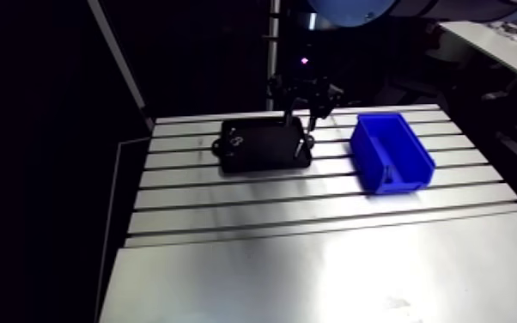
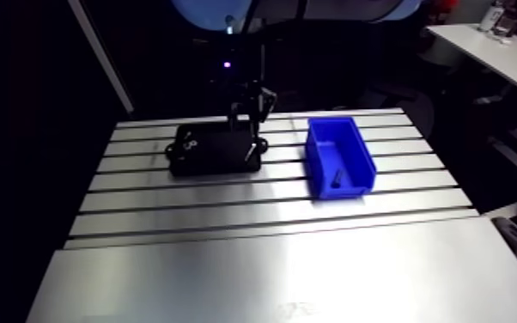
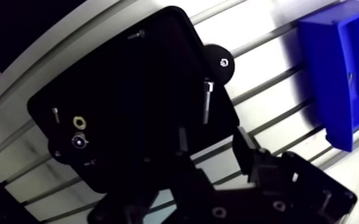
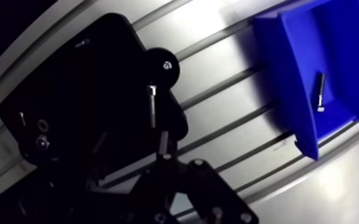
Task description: Pick up the M10 bolt from the tray and put it into the blue bin.
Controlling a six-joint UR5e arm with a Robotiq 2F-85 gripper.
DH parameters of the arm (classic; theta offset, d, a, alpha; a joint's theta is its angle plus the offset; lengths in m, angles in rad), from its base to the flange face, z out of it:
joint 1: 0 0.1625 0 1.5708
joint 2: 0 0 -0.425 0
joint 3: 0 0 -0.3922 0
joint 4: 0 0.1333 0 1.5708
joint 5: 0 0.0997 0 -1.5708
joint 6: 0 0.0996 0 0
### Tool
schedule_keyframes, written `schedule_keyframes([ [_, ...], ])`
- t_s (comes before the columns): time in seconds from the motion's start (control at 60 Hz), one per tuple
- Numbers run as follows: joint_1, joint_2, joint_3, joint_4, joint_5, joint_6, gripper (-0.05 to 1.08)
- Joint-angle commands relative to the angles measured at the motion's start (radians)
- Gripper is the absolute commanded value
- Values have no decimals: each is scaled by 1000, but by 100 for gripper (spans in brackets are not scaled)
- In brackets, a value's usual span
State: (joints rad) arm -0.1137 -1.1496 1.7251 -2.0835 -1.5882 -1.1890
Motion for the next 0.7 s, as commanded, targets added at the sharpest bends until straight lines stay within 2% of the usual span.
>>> schedule_keyframes([
  [0.017,0,28,5,-11,0,2,54],
  [0.317,2,52,5,-20,-2,3,59],
  [0.367,2,55,5,-32,0,1,63],
  [0.7,2,74,-2,-36,-2,1,65],
])
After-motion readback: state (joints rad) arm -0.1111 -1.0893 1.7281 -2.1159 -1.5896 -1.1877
